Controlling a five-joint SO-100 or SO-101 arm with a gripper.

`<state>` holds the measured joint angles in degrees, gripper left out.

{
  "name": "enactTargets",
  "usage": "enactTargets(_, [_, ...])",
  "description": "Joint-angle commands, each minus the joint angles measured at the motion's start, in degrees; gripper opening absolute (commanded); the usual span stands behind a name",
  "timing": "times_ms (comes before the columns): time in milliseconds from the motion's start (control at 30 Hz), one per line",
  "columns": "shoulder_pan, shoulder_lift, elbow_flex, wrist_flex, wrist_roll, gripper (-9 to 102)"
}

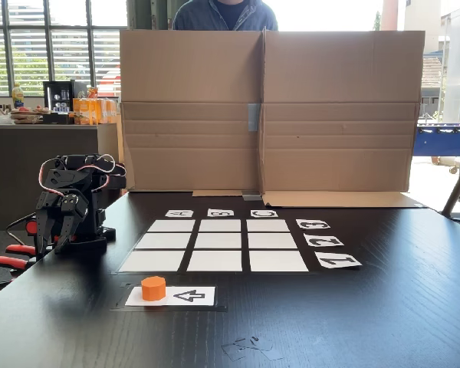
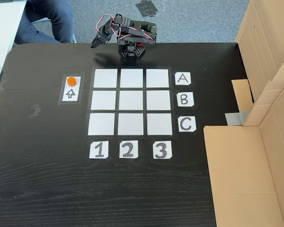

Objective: Pick up the round, orange token and place it in the grid on square A1.

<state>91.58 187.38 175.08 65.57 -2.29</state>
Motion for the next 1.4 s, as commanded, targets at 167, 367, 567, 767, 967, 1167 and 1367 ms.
enactTargets(167, [-0.5,-0.2,0.2,0.2,-0.4,13])
enactTargets(367, [-0.5,-0.3,0.2,0.2,-0.4,15])
enactTargets(567, [-0.9,-3.7,0.0,-1.9,-0.4,16])
enactTargets(767, [-2.6,-12.6,-3.6,-6.7,-0.4,15])
enactTargets(967, [-5.2,-24.6,-13.9,-6.6,0.1,16])
enactTargets(1167, [-8.1,-37.3,-23.3,-6.8,0.1,19])
enactTargets(1367, [-11.2,-49.4,-33.4,-6.9,0.4,20])
